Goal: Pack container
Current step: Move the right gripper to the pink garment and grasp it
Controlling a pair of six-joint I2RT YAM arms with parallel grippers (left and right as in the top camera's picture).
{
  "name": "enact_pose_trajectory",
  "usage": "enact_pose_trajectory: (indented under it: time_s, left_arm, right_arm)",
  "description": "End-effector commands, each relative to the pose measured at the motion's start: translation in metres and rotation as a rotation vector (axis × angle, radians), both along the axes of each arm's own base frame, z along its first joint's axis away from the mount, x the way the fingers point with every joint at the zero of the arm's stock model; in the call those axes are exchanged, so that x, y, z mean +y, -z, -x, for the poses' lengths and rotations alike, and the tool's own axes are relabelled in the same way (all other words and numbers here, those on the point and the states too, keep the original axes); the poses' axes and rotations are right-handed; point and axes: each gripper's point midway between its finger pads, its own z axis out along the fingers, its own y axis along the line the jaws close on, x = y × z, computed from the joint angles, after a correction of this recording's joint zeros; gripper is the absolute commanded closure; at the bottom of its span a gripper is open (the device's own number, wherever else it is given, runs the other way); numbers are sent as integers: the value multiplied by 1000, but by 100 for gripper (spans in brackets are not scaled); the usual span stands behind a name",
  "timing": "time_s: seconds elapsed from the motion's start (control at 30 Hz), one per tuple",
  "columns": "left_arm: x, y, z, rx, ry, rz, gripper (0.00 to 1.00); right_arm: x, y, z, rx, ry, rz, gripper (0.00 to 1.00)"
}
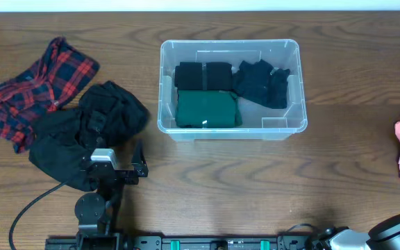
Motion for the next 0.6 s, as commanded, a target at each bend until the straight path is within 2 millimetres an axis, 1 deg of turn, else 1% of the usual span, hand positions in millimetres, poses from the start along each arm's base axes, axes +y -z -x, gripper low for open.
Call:
enact_pose_trajectory:
  time_s: [0.0,0.13,0.2,0.4,0.57]
  left_arm:
    - [-2,16,1,50,13,5,2]
    - [-2,16,1,50,13,5,2]
    - [-2,16,1,50,13,5,2]
    - [-2,16,1,50,13,5,2]
    - [-2,16,1,50,13,5,2]
  right_arm:
    - [-1,11,2,8,-37,27,4]
    - [-4,16,-1,-11,-47,62,6]
    - [-5,22,-2,-10,-48,62,7]
    - [-5,54,-3,15,-51,1,11]
    - [-6,69,-11,-5,-67,-22,16]
